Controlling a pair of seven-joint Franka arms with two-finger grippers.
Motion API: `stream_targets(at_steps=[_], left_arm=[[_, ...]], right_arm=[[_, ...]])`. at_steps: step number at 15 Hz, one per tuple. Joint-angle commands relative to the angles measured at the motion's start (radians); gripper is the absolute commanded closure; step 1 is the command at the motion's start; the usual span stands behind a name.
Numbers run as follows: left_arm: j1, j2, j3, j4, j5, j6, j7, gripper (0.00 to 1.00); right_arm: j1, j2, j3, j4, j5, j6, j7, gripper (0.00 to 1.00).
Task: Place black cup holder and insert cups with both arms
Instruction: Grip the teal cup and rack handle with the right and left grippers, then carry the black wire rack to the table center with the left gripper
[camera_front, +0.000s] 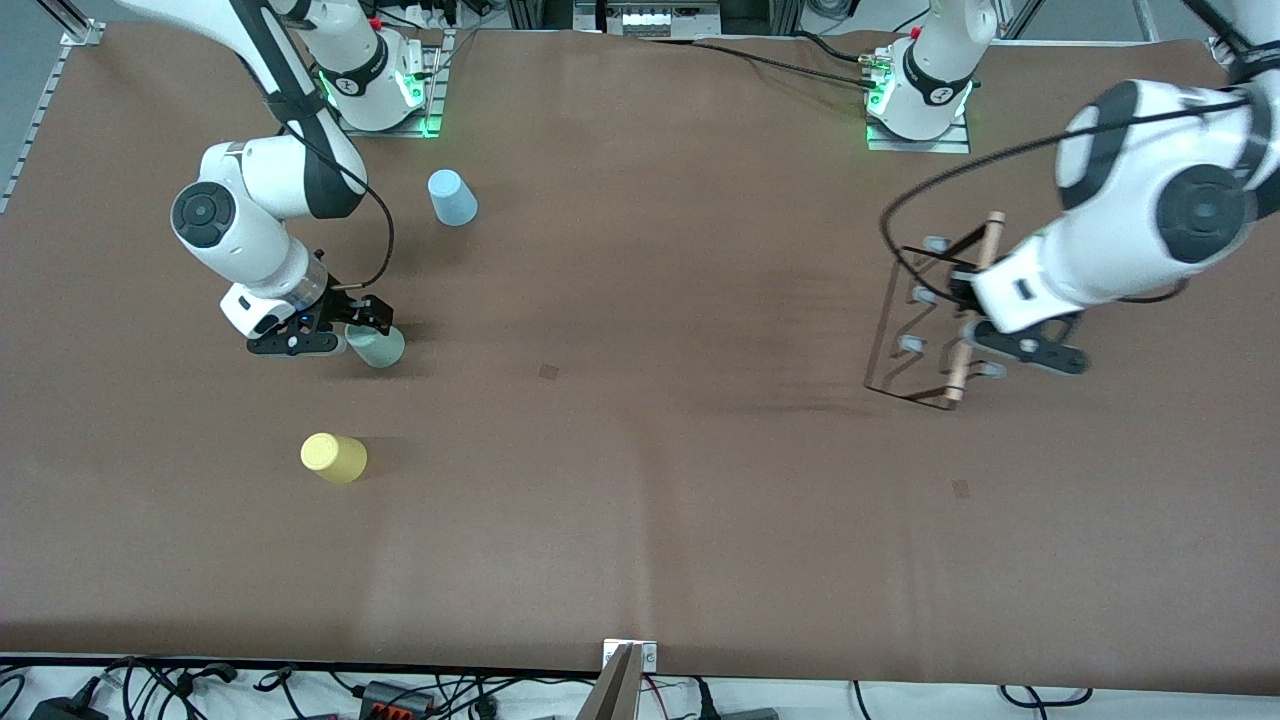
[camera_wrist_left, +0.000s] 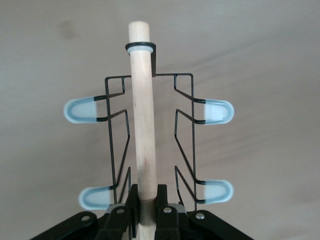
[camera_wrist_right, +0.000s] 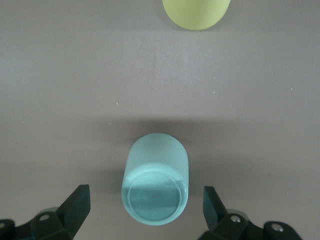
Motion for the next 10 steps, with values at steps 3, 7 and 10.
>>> stream_targets(at_steps=[3, 7, 10], left_arm=[[-0.113, 0.066, -0.095, 0.048, -0.014, 0.066, -0.203, 0.99], [-0.274, 0.127, -0.098, 0.048, -0.028, 0.219, -0.404, 0.99], [-0.355, 0.186, -0.093, 0.048, -0.018, 0.337, -0.524, 0.99]], right_arm=[[0.006, -0.018, -0.003, -0.05, 0.014, 0.037, 0.009, 0.0], [0.0, 0.007, -0.003, -0.052, 0.016, 0.076, 0.012, 0.0], [0.003, 0.039, -0.003, -0.05, 0.016, 0.122, 0.011, 0.0]])
